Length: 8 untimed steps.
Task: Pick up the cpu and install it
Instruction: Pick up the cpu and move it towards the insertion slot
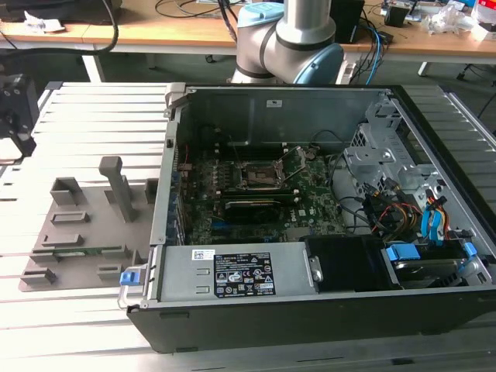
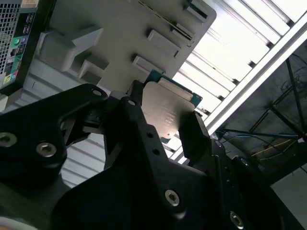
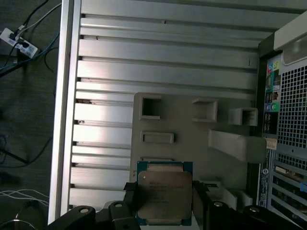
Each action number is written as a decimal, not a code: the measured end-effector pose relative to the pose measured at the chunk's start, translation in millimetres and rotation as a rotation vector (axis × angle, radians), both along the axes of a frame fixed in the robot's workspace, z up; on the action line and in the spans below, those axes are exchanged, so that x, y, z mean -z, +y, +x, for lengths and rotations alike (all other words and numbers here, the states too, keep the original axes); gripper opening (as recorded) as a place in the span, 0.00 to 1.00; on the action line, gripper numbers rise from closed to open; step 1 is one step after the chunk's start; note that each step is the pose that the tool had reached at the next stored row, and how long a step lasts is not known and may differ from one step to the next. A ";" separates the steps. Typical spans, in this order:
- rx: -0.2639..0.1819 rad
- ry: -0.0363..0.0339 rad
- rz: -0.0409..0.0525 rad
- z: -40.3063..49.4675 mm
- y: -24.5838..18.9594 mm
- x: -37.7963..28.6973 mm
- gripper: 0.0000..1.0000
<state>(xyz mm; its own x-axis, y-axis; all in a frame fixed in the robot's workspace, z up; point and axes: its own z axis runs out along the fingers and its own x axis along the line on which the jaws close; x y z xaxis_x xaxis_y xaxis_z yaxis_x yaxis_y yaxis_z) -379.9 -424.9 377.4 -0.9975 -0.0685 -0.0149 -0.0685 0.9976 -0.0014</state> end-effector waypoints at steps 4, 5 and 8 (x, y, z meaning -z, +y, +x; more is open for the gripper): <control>0.000 0.0000 0.0000 0.0 0.0 -15.7 0.55; 0.000 0.0000 -0.0001 0.0 0.0 -19.7 0.55; 0.000 0.0000 0.0000 0.0 0.0 -33.1 0.55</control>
